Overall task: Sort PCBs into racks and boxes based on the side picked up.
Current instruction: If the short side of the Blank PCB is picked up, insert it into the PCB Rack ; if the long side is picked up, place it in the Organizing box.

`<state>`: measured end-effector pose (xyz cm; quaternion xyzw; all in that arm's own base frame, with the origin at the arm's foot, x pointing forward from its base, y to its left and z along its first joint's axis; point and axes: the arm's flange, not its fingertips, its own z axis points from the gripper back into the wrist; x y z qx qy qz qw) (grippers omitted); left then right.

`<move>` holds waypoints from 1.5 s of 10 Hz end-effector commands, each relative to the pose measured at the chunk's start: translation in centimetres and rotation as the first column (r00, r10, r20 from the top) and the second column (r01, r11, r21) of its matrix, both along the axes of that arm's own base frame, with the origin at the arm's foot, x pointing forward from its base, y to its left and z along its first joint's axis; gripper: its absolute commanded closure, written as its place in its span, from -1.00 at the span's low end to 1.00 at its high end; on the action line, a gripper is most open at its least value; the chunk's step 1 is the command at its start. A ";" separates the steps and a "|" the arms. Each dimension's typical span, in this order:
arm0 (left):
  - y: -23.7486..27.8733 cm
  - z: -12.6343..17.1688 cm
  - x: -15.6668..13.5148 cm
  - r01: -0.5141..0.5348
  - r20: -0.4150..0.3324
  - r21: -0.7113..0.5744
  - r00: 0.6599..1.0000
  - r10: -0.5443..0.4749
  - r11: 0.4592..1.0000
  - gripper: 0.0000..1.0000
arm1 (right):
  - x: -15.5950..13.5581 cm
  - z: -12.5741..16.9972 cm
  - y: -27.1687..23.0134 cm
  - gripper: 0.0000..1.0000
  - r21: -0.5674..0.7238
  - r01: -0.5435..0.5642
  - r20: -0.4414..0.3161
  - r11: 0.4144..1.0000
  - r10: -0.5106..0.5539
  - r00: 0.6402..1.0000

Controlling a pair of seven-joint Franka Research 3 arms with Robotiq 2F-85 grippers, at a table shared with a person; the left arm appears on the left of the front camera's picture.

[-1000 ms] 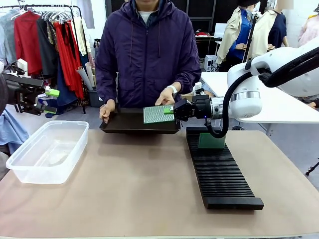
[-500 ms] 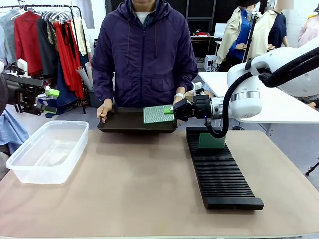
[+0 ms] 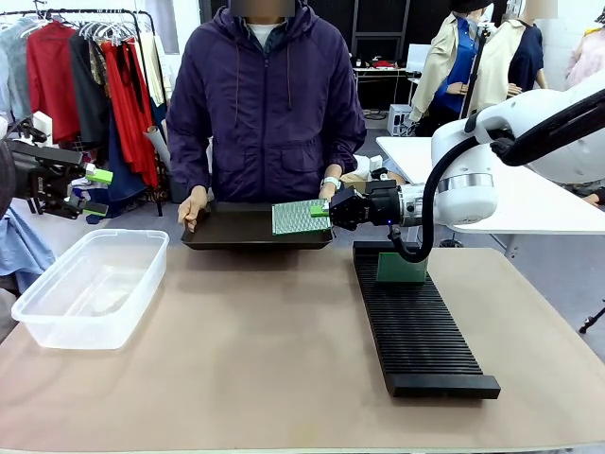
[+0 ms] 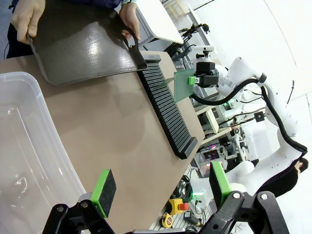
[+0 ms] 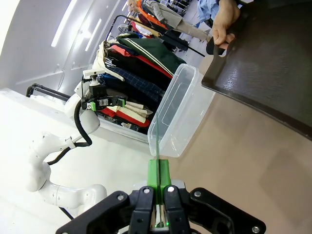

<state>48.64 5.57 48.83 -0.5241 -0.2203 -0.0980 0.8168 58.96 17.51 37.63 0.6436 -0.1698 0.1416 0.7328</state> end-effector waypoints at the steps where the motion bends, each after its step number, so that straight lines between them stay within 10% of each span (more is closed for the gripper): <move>1: 0.0 0.1 -0.1 0.001 0.004 -0.003 1.000 -0.001 1.000 -1.00 | 0.0 0.1 0.2 1.00 0.004 0.001 0.005 1.000 -0.001 1.000; 15: 0.0 0.1 -0.1 0.001 0.004 -0.003 1.000 -0.001 1.000 -1.00 | -3.0 2.5 -9.3 1.00 0.057 -0.018 0.111 0.998 0.012 0.994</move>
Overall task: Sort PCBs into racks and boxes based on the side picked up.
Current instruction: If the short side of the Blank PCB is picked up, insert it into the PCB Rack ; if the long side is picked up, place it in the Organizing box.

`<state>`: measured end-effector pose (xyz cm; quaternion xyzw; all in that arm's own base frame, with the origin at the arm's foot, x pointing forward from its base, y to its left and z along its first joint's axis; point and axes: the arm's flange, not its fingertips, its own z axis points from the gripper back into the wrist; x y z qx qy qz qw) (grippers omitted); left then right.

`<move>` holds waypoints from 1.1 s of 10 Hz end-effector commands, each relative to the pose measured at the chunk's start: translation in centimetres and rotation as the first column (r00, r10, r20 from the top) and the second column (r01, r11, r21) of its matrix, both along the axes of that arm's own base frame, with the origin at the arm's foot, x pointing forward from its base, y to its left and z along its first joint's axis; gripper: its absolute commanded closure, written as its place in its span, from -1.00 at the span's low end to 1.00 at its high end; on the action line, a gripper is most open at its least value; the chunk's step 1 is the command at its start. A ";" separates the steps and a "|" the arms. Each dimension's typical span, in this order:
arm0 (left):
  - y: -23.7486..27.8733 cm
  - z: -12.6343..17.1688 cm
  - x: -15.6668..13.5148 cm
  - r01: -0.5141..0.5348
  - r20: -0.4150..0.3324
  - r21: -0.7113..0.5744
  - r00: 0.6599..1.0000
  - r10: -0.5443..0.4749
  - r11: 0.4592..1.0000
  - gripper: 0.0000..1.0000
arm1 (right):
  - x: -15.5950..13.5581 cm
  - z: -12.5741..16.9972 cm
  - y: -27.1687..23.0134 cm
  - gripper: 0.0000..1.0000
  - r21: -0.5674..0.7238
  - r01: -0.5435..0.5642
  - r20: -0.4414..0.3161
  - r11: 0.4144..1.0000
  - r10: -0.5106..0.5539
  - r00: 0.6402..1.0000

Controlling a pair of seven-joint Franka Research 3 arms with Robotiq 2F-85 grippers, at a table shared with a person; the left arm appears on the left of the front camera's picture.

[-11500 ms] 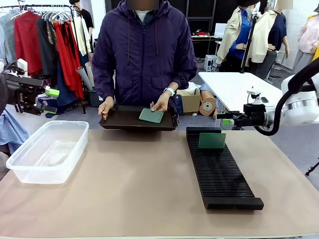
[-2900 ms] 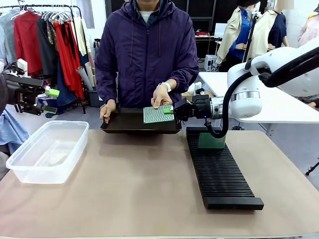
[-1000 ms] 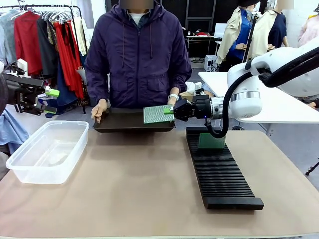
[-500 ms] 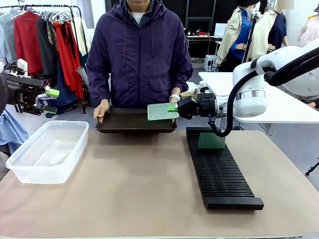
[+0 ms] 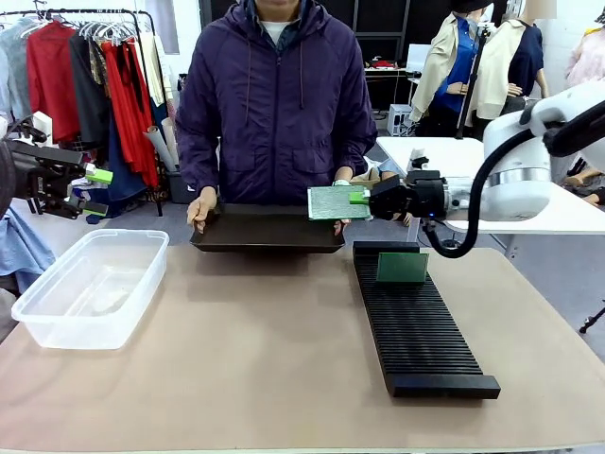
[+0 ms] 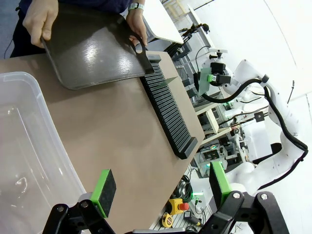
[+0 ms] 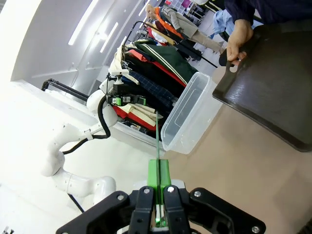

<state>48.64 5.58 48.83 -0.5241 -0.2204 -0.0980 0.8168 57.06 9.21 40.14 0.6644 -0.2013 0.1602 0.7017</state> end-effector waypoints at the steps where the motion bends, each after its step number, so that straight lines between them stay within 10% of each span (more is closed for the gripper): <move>1: 0.0 0.1 -0.1 0.001 0.003 -0.003 1.000 -0.001 1.000 -1.00 | -1.1 -0.2 -2.6 1.00 -0.033 -0.005 0.054 0.999 0.007 0.999; 11: 0.0 0.1 -0.1 0.001 0.003 -0.003 1.000 -0.001 1.000 -1.00 | -5.3 -2.4 -13.5 1.00 0.013 -0.082 0.369 0.997 0.072 0.927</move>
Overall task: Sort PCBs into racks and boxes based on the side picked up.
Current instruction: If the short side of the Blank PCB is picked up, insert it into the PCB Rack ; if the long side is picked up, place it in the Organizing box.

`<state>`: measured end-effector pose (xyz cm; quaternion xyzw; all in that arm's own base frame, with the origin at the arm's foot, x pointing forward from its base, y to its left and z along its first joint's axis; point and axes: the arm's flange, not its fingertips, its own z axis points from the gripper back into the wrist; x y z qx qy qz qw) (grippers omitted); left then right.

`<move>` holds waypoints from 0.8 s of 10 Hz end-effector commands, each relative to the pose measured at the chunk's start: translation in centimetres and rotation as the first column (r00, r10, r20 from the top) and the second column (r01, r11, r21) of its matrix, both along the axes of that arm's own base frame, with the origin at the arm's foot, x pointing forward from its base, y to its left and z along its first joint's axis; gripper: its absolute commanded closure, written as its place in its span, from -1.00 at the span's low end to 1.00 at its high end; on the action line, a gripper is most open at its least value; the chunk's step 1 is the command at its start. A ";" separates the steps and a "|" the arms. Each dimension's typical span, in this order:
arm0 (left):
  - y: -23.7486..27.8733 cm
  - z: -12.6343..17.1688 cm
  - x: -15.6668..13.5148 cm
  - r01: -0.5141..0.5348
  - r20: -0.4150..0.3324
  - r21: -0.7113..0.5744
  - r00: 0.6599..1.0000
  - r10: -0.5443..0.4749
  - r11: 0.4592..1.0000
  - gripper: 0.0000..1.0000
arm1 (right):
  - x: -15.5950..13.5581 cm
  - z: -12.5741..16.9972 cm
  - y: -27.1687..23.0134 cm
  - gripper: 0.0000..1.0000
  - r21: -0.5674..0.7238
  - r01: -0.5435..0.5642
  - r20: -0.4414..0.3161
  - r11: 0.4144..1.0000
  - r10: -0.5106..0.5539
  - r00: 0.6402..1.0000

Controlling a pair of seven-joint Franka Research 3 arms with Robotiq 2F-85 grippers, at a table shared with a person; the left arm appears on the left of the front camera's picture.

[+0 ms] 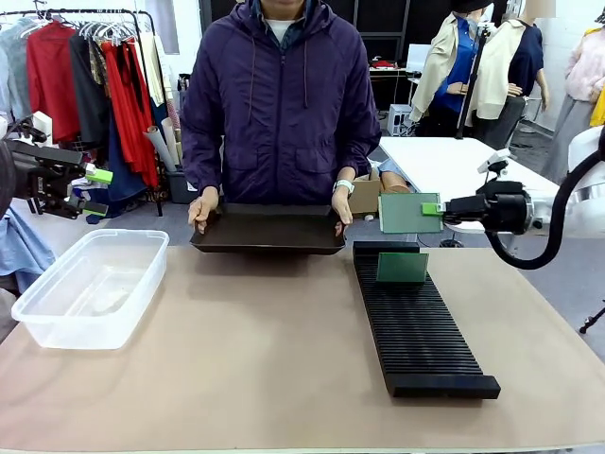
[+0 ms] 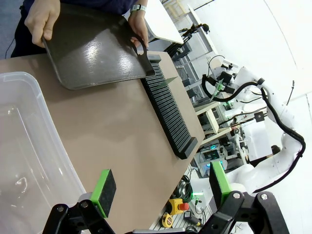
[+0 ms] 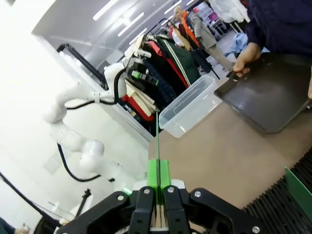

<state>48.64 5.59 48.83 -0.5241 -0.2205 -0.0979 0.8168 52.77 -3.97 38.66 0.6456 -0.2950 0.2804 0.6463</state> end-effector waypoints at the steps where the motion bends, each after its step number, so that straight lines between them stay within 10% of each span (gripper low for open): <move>1: 0.0 0.1 -0.1 0.001 0.003 -0.003 1.000 -0.001 1.000 -1.00 | -1.4 -1.7 -1.0 1.00 -0.005 -0.039 0.107 0.999 0.039 0.993; 8: 0.0 0.1 -0.1 0.001 0.003 -0.003 1.000 -0.001 1.000 -1.00 | -3.5 -8.6 -3.6 1.00 0.037 0.015 0.429 0.999 -0.030 0.903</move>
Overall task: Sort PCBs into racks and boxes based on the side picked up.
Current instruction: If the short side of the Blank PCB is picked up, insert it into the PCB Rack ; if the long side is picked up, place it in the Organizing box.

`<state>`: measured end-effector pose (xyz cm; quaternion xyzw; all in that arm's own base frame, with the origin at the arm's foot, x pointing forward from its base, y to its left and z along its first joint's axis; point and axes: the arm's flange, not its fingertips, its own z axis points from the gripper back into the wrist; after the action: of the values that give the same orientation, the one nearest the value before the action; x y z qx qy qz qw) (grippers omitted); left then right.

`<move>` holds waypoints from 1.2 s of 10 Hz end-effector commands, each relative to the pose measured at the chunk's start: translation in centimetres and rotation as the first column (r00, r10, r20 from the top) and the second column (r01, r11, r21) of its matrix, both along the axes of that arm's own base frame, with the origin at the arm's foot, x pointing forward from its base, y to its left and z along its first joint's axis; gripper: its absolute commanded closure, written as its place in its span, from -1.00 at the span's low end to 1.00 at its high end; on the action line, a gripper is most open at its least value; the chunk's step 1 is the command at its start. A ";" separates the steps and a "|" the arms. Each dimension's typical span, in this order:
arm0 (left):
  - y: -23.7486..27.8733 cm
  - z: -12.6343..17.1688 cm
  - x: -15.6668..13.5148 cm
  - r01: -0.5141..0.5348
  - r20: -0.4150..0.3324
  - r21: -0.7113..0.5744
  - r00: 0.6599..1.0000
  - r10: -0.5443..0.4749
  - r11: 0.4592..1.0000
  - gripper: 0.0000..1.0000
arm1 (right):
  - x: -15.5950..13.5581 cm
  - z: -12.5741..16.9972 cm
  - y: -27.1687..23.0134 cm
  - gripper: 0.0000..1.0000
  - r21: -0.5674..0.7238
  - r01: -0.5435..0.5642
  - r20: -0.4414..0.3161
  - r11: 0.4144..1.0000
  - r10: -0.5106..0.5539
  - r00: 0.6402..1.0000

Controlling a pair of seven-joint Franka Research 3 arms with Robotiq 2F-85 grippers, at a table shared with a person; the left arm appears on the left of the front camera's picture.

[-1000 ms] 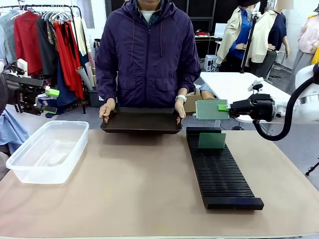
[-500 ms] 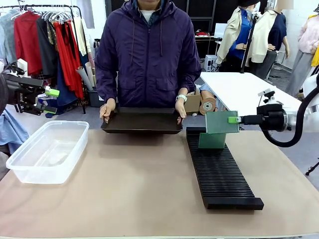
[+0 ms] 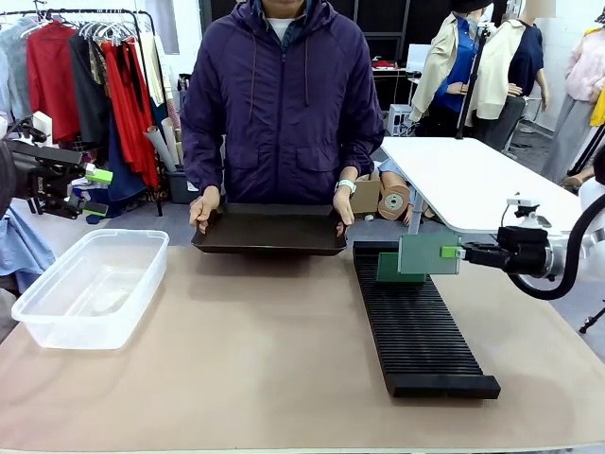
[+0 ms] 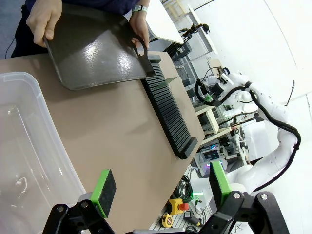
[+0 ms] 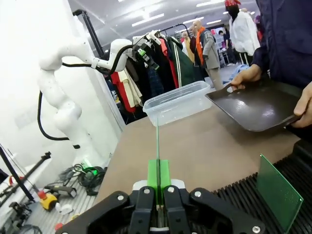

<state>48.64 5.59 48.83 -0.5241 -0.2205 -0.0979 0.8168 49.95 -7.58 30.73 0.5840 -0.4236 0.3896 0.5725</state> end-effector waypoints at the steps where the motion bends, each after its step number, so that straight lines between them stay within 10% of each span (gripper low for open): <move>1: 0.0 0.1 -0.1 0.001 0.003 -0.003 1.000 -0.001 1.000 -1.00 | -0.8 -2.0 0.1 1.00 0.018 0.010 0.085 1.000 -0.011 0.996; 12: 0.0 0.1 -0.1 0.001 0.003 -0.003 1.000 -0.001 1.000 -1.00 | 0.5 -8.0 0.2 1.00 -0.014 0.022 0.288 1.000 -0.017 0.958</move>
<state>48.64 5.59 48.83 -0.5241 -0.2205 -0.0979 0.8168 50.05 -7.38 22.90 0.5251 -0.4994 0.4560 0.5166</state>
